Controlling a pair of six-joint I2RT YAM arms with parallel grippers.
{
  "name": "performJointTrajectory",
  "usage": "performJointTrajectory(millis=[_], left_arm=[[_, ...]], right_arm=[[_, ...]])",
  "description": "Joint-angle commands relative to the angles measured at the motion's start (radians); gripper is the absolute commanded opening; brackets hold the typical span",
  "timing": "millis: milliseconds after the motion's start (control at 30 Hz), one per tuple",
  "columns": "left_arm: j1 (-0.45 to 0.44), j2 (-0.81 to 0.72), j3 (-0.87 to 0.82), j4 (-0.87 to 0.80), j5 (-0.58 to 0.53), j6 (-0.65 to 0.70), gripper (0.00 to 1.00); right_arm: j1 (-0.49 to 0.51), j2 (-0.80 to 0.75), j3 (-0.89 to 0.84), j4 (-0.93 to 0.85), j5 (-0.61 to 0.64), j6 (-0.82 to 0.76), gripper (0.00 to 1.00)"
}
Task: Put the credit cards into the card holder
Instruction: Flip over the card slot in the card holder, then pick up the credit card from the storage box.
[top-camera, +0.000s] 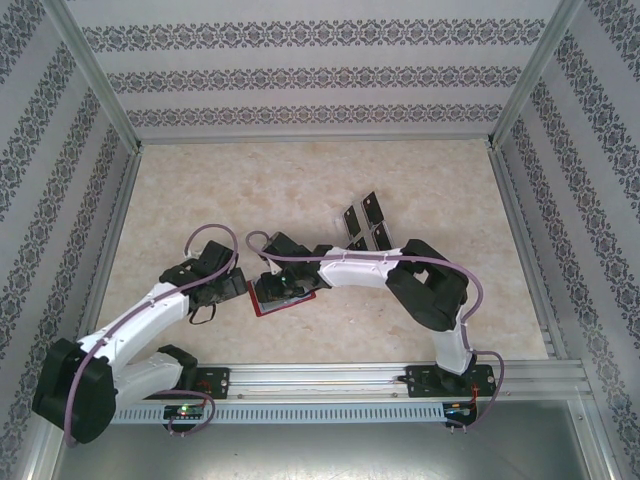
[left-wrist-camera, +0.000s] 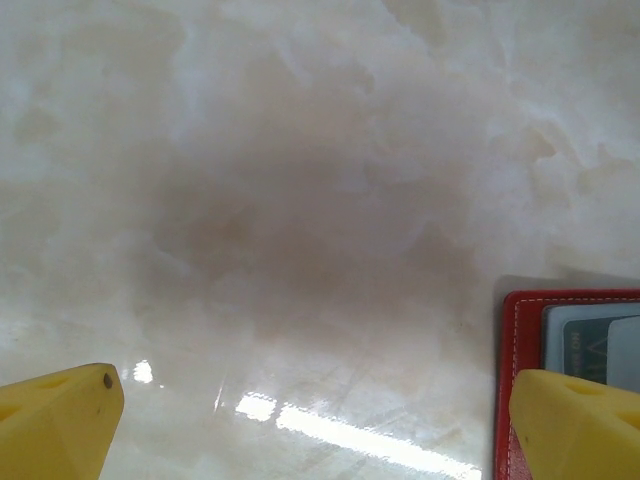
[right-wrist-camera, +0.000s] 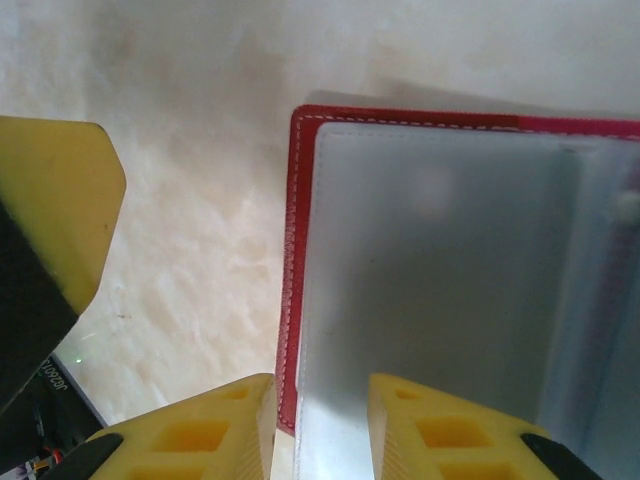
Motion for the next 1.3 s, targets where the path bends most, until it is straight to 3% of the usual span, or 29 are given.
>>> performJointTrajectory(millis=[0, 300, 533, 833, 1267], left_arm=[[-0.004, 0.023, 0.033, 0.035, 0.025, -0.002, 1.00], [-0.008, 0.054, 0.046, 0.099, 0.072, -0.004, 1.00], [-0.028, 0.089, 0.073, 0.145, 0.108, 0.001, 1.00], [-0.073, 0.159, 0.063, 0.202, 0.140, -0.001, 1.00], [-0.077, 0.187, -0.028, 0.241, 0.142, -0.015, 1.00]], right_arm=[[0.013, 0.010, -0.005, 0.013, -0.014, 0.017, 0.31], [-0.062, -0.220, -0.108, -0.022, 0.042, -0.011, 0.32], [-0.200, -0.397, -0.107, -0.237, 0.207, -0.123, 0.32], [-0.359, -0.374, -0.077, -0.435, 0.357, -0.276, 0.32], [-0.386, -0.295, -0.047, -0.528, 0.476, -0.349, 0.32]])
